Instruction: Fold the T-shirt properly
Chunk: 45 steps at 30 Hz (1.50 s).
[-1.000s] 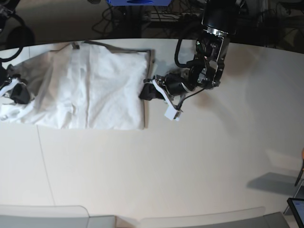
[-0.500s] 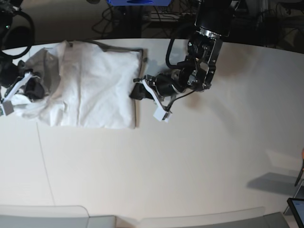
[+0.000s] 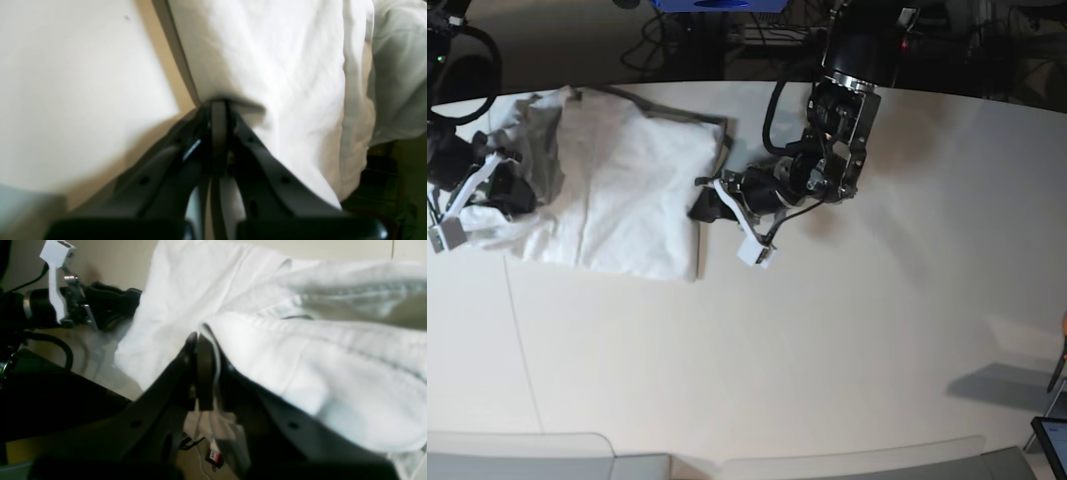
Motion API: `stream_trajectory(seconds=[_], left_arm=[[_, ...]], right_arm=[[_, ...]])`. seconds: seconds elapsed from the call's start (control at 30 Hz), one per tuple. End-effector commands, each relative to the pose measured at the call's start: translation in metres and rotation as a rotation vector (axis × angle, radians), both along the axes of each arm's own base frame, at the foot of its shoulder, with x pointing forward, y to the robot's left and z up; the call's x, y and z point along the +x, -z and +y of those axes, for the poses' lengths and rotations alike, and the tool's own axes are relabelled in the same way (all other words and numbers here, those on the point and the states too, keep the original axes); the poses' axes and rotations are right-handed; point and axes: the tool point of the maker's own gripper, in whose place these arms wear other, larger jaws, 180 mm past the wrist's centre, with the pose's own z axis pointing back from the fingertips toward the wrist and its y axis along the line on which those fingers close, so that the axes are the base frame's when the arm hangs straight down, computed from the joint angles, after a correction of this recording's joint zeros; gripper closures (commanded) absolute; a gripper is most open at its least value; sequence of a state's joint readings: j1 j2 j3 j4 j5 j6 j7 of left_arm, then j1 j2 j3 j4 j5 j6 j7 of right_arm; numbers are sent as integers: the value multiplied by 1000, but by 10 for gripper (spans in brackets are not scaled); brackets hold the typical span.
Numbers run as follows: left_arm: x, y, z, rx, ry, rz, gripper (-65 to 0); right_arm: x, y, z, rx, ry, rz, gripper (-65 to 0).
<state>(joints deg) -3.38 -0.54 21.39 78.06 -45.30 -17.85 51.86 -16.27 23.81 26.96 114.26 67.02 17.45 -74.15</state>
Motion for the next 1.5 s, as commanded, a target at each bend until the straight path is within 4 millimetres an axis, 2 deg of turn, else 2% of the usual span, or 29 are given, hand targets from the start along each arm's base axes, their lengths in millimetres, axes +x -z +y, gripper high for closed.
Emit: stream_trajectory(seconds=[0.0,0.1,0.2,0.4,0.53,0.73,0.93,1.1,1.17,1.27,1.37,1.47], left_arm=[[-2,-1,-7,13,25,4,0],[-3,-2,-13,11,36,-1,0],[-7,-4,-23,9,67,-7,0],[-8,-5,-26,7,75,-10,0],[-8,-10,-34,-16,71,-9,0],[-7,-19,-42,-35,78,-29,0],[-4,-19,-39,-29,70,-33,0],[-6,-16,-39,-25,74,-27,0],[-5,-16,-38,-25,72,-27,0],[-5,-16,-38,-24,71,-26,0],[-5,-16,-37,-25,69,-26,0],[-5,-13,-32,-12,69,-24,0]], right_arm=[[6,-19,6,35,-28,-66,0],[4,-33,21,150,-65,-88,0],[3,-37,26,191,-69,-84,0],[1,-30,27,264,6,2,0],[0,-20,23,243,25,28,0],[-6,12,48,169,-19,108,0],[-6,14,61,203,-25,125,-1],[-4,13,64,288,67,206,-10],[-4,3,74,365,38,197,-61],[-5,-13,84,475,7,183,-189],[-7,-15,86,502,0,186,-308],[-8,-10,89,530,6,209,-373]])
